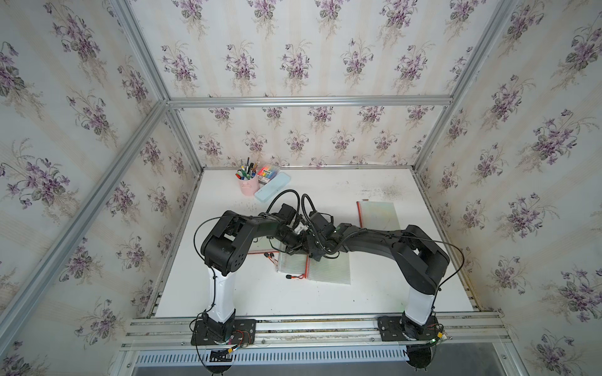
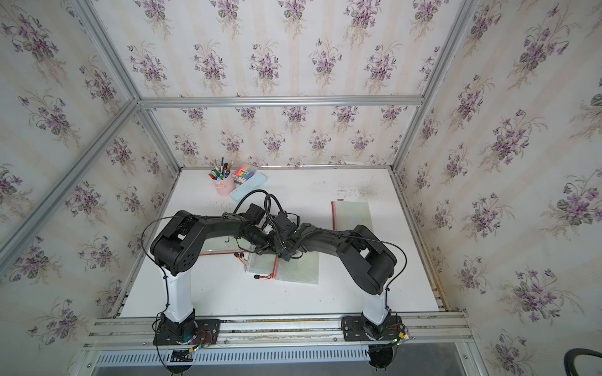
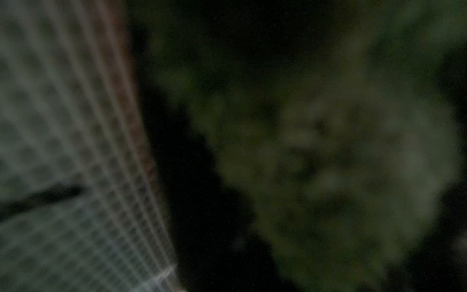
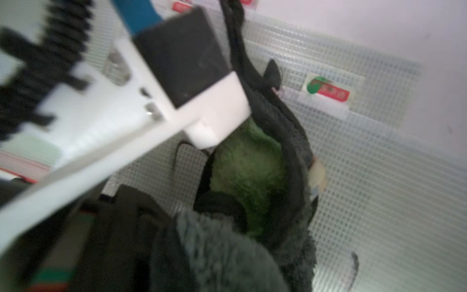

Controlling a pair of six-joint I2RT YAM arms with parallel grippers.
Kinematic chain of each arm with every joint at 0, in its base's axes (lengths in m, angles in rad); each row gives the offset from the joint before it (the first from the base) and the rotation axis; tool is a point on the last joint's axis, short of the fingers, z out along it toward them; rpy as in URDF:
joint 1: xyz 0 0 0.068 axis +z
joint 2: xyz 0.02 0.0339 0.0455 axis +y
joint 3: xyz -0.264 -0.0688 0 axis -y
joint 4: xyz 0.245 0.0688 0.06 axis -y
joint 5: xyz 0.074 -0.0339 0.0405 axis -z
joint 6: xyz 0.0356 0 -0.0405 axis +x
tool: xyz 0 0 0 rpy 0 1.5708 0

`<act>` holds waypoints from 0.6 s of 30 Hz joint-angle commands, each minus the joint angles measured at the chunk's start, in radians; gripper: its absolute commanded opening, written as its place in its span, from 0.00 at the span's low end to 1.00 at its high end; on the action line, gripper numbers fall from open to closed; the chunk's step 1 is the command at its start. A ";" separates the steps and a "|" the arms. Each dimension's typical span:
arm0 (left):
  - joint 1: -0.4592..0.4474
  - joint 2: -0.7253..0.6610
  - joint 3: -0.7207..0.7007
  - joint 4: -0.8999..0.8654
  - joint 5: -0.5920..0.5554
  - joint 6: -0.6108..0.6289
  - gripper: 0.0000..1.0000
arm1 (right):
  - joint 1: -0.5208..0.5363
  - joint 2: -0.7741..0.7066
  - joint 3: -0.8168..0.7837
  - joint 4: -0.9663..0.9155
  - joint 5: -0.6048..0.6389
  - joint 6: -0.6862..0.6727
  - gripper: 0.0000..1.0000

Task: Wipe the document bag
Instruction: Wipe the dirt from the document bag.

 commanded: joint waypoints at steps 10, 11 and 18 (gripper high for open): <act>-0.006 0.015 -0.013 -0.069 -0.133 -0.021 0.00 | -0.129 -0.115 -0.173 -0.052 0.022 0.033 0.12; -0.006 0.017 -0.012 -0.066 -0.134 -0.024 0.00 | -0.084 -0.097 -0.136 -0.048 0.013 0.035 0.12; -0.005 0.019 0.001 -0.067 -0.142 -0.034 0.00 | -0.094 -0.007 -0.158 -0.129 0.081 0.030 0.12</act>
